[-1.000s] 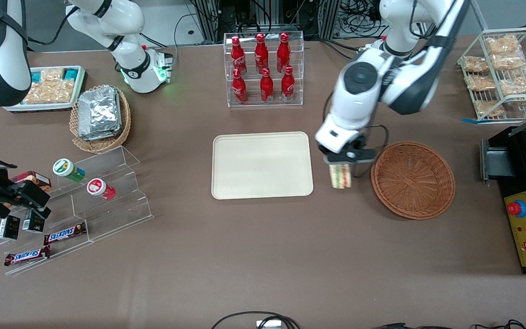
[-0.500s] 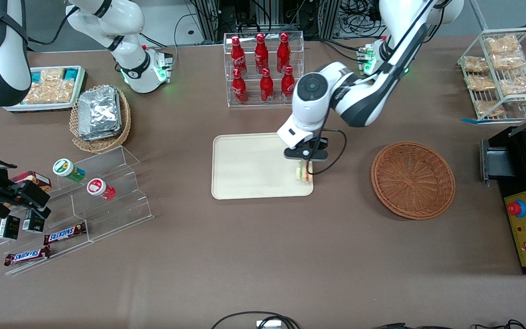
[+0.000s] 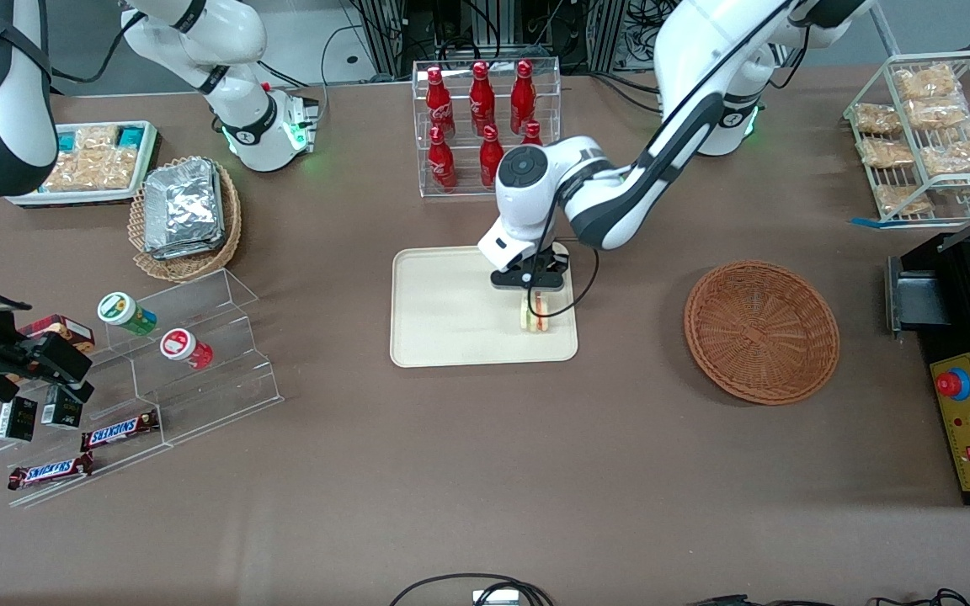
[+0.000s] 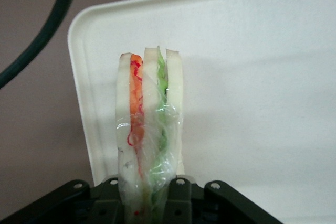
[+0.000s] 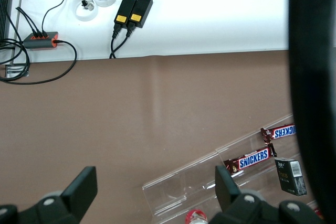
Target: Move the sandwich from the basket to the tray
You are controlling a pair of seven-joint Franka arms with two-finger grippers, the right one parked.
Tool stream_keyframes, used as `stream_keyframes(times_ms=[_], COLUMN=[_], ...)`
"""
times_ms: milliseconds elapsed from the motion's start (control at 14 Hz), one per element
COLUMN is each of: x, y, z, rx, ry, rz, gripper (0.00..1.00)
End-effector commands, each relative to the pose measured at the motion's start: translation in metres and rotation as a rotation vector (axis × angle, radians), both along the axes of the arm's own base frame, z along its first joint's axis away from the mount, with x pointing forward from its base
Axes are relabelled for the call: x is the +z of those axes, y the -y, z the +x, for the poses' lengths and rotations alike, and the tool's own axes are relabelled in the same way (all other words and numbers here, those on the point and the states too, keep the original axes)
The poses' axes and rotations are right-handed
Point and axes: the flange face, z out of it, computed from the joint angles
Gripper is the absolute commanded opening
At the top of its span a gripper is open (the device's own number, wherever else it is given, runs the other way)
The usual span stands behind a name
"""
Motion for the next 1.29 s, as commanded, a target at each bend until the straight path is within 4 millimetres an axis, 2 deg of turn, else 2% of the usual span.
stream_keyframes(times_ms=[0, 214, 357, 429, 500, 786, 929, 1071, 1214], x=[-0.013, -0.018, -0.018, -0.017, -0.013, 0.022, 0.051, 0.080, 0.109], y=[0.008, 0.008, 0.007, 0.007, 0.007, 0.007, 0.010, -0.007, -0.020], z=[0.000, -0.001, -0.002, -0.001, 0.001, 0.027, 0.051, 0.087, 0.109], rx=[0.003, -0.004, -0.012, -0.014, 0.000, 0.057, 0.128, 0.214, 0.269], ry=[0.002, -0.008, -0.011, -0.009, -0.001, 0.037, 0.030, 0.030, 0.053], rz=[0.004, 0.009, 0.015, 0.015, 0.012, 0.002, -0.003, -0.004, -0.032], gripper=[0.00, 0.00, 0.67, 0.95, 1.00, 1.00, 1.00, 1.00, 1.00])
